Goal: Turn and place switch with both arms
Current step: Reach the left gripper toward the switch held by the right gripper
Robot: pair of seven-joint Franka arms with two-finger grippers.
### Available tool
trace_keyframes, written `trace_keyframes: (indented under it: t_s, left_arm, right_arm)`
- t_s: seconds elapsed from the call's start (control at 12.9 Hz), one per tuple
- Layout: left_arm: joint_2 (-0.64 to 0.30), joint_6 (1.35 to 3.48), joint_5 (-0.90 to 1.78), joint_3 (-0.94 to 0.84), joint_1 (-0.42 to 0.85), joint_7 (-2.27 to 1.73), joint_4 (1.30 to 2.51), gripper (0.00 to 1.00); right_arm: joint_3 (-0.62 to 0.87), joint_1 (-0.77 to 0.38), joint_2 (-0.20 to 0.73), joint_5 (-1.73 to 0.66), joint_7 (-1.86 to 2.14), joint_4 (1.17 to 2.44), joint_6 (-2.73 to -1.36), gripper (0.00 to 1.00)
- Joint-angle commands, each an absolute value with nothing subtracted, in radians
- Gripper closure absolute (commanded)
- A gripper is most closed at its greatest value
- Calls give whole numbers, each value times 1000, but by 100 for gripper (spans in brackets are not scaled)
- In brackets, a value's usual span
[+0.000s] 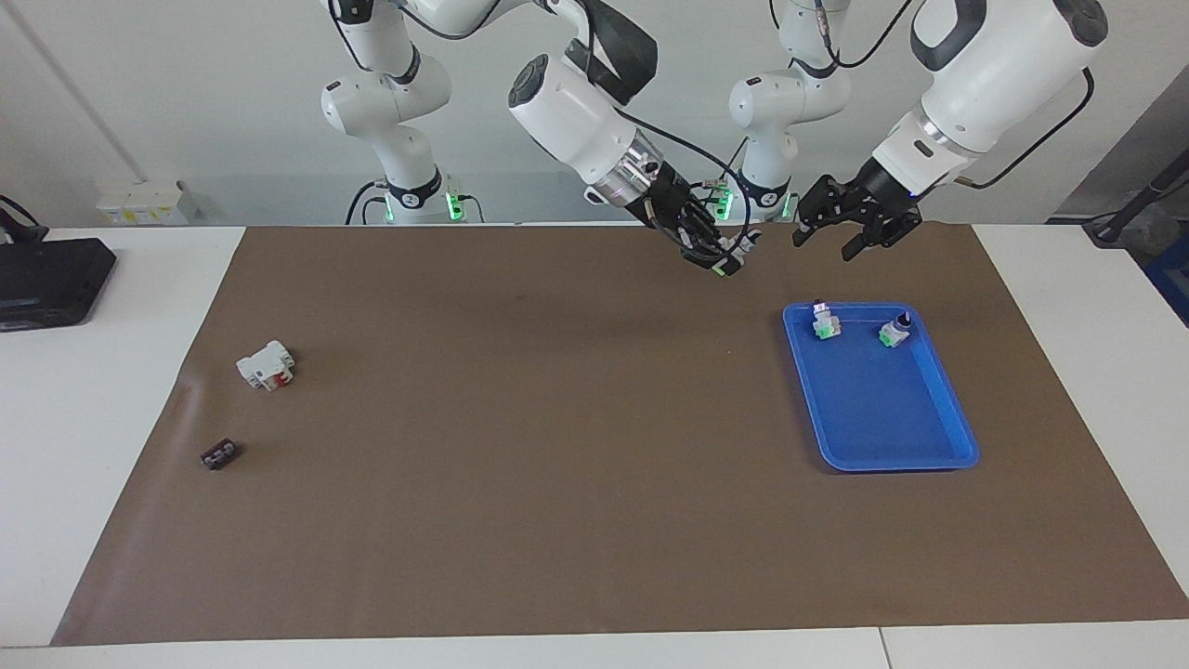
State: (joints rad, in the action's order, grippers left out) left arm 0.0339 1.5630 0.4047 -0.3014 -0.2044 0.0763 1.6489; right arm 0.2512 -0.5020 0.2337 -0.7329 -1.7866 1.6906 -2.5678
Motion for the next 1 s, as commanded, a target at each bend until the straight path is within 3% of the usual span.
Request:
trace_keyframes:
  t_s: [0.0, 0.39, 0.93]
  left_arm:
    - [58, 1572, 498, -298, -236, 184, 1680, 20]
    - [58, 1578, 664, -299, -233, 245, 1681, 32]
    - [57, 1672, 693, -310, -195, 351, 1698, 50]
  right_arm:
    - [255, -500, 244, -727, -1790, 1678, -2579, 100]
    - [253, -502, 244, -727, -1787, 1681, -2576, 100]
    - [255, -500, 244, -726, -1786, 1686, -2574, 100]
